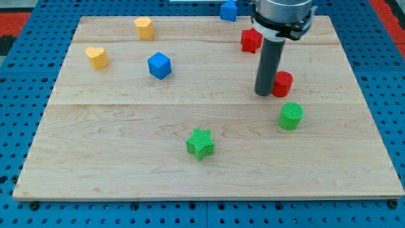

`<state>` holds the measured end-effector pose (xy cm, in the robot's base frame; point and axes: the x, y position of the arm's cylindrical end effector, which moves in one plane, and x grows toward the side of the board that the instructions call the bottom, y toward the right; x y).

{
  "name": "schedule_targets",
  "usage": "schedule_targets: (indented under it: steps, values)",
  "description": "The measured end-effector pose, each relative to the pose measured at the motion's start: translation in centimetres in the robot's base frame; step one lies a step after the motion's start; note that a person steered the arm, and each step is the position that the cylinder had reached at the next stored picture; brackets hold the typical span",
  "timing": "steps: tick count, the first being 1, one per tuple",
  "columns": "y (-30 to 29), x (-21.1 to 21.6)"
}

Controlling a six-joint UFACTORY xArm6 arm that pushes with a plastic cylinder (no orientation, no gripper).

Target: Move the red circle a bit up and right

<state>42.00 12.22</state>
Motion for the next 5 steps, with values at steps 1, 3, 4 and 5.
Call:
schedule_targets:
  steps: [1,3,4,5]
  values:
    - [3.7,1.1]
    - [8.4,-1.1]
    - [11.5,-1.1]
    - [9.6,-2.9]
